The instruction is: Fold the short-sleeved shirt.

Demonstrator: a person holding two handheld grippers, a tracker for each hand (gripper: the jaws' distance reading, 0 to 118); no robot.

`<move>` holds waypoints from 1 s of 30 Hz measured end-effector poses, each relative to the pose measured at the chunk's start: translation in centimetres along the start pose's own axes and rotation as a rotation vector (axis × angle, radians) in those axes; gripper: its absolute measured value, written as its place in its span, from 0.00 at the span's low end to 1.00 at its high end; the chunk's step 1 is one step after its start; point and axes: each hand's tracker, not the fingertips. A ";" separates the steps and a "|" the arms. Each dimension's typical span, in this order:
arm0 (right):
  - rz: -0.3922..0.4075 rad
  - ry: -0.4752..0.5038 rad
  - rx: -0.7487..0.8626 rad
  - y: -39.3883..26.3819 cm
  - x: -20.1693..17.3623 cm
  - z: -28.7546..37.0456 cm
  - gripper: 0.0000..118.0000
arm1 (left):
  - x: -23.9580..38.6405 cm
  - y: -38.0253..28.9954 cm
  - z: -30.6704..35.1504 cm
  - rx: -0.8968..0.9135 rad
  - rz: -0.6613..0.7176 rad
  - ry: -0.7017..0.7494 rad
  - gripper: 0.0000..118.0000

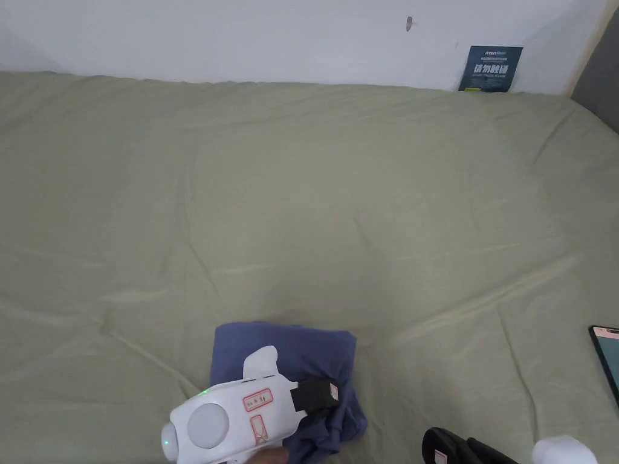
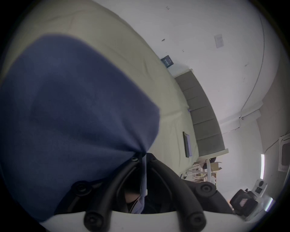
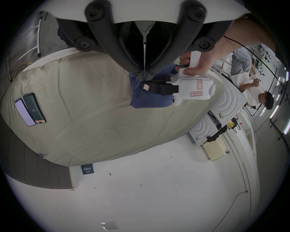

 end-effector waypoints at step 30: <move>-0.288 0.201 -0.273 0.7 5.8 -21.5 0.03 | -11.0 5.9 4.6 0.000 0.190 -0.128 0.22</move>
